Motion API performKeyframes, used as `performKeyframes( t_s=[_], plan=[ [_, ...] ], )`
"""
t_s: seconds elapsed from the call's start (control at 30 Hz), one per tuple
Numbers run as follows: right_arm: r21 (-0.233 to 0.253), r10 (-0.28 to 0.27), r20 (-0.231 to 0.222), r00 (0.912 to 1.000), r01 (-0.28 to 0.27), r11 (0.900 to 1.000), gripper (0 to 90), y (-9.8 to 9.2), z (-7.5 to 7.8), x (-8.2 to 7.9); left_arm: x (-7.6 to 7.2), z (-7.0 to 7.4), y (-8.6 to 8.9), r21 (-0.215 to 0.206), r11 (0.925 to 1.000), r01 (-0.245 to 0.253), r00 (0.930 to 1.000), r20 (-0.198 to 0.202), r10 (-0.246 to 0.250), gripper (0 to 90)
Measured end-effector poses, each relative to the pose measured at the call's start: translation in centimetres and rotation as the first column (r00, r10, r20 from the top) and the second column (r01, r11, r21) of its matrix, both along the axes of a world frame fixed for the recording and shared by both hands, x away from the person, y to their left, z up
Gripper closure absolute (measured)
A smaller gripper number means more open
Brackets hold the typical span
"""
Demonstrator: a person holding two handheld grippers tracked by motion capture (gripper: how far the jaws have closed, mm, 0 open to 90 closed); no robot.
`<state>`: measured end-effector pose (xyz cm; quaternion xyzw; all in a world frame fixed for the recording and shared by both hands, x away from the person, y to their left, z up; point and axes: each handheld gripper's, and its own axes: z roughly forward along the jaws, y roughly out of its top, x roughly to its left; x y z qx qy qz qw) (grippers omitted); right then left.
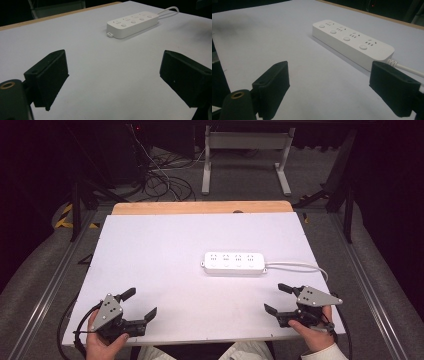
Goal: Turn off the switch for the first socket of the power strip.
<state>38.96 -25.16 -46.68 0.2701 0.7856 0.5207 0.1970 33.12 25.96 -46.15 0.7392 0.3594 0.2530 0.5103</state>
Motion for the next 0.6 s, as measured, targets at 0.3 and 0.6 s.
performKeyframes(
  t_s=[0.3, 0.6],
  plan=[
    [-0.002, 0.029, 0.016, 0.9994, -0.029, 1.0, 20.7, 0.18, 0.24, -0.27, -0.03, 0.0, 0.11, -0.004, 1.0, -0.006, 1.0, -0.005, 0.006, 8.0],
    [-0.016, 0.028, 0.022, 0.9994, -0.028, 0.999, 23.6, 0.27, 0.32, -0.35, -0.31, 0.18, -0.19, 0.043, 0.9991, 0.003, 0.9998, 0.021, -0.003, 7.8]
  ],
)
